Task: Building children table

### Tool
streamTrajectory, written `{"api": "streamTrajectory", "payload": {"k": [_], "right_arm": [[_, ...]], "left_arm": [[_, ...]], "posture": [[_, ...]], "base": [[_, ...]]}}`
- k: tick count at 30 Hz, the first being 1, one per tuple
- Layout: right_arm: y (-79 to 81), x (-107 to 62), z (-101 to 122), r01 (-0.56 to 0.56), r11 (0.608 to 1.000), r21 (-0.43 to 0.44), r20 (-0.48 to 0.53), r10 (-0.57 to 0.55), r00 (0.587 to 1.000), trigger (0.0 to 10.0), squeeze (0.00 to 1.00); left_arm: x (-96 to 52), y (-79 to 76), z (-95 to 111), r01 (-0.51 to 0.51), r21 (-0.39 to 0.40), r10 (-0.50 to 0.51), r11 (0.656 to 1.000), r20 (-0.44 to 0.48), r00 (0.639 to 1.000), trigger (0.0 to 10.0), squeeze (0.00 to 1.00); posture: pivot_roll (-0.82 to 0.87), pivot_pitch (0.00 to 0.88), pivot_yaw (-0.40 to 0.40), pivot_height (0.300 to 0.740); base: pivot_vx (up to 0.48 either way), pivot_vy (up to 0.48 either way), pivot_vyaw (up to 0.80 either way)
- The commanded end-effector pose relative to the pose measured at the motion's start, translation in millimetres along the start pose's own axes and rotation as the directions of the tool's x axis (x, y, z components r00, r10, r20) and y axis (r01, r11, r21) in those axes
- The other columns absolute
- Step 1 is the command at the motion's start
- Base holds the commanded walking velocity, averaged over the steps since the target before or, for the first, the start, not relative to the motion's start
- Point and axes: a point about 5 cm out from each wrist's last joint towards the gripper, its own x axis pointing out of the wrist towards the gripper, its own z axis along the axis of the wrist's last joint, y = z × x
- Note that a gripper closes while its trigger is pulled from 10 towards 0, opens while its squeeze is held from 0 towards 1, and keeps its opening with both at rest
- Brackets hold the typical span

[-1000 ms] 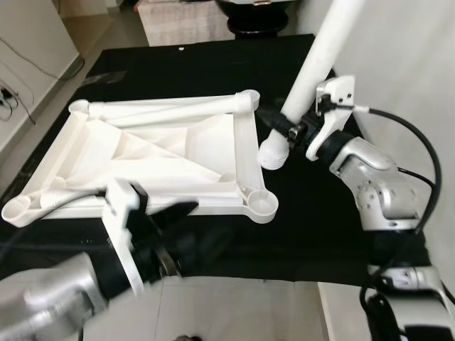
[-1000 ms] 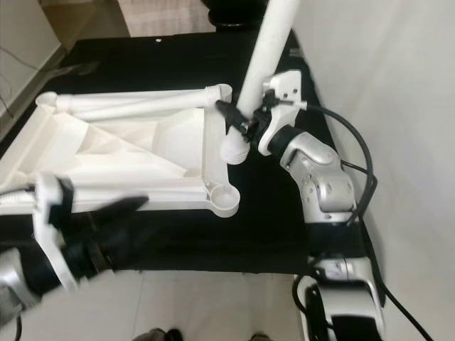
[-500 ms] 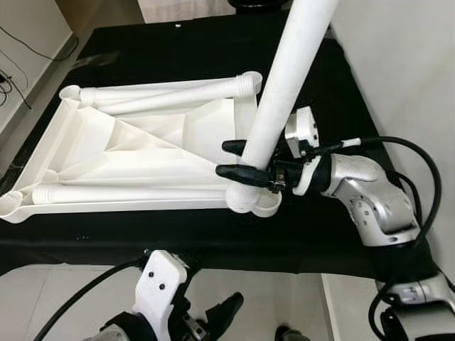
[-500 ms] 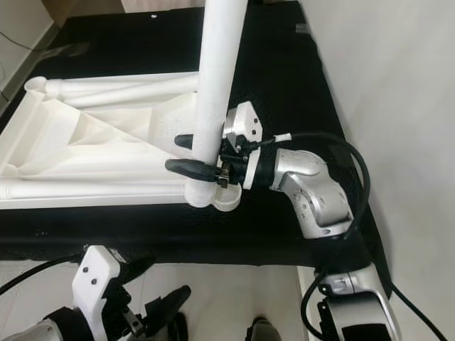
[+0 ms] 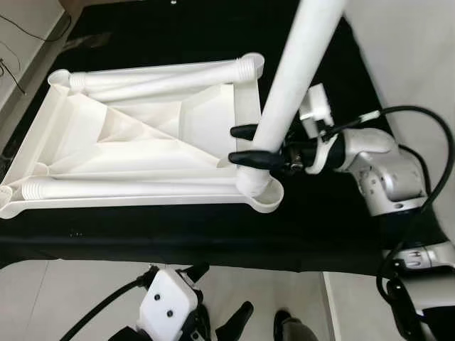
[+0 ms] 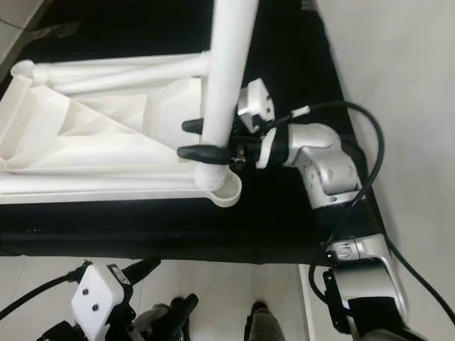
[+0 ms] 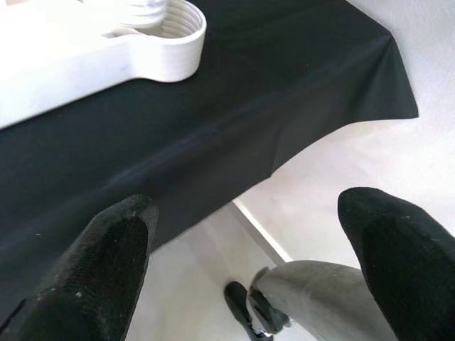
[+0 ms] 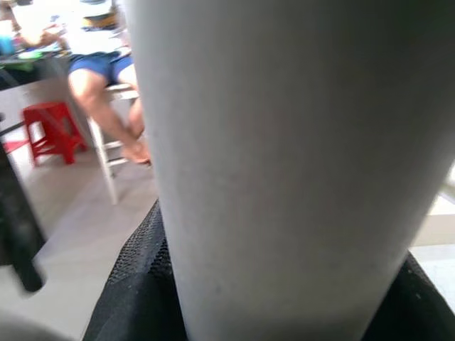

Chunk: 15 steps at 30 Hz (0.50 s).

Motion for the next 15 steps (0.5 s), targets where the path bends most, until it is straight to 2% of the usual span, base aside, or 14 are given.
{"api": "streamTrajectory", "payload": {"k": [1,5,15], "right_arm": [[3.5,-1.1,-5.8,-0.053,0.998,0.018,-0.024,0.054,0.998,10.0,0.0],[7.0,-3.7,-5.3,-0.118,0.993,0.01,-0.059,0.118,0.991,10.0,0.0],[8.2,-2.4,-4.7,-0.193,0.981,-0.006,-0.081,0.192,0.978,10.0,0.0]], "left_arm": [[-3.4,-4.4,-0.4,0.014,0.012,-0.014,1.0,-0.002,1.0,10.0,0.0],[-3.6,-4.5,0.3,0.01,0.017,-0.01,1.0,0.008,1.0,10.0,0.0],[-3.2,-5.7,-0.9,0.003,0.028,-0.004,1.0,0.025,1.0,10.0,0.0]], "posture": [[0.11,0.38,0.083,0.74],[0.11,0.387,0.081,0.74],[0.12,0.388,0.074,0.74]], "base": [[0.0,0.0,0.0],[0.0,0.0,0.0],[0.0,0.0,0.0]]}}
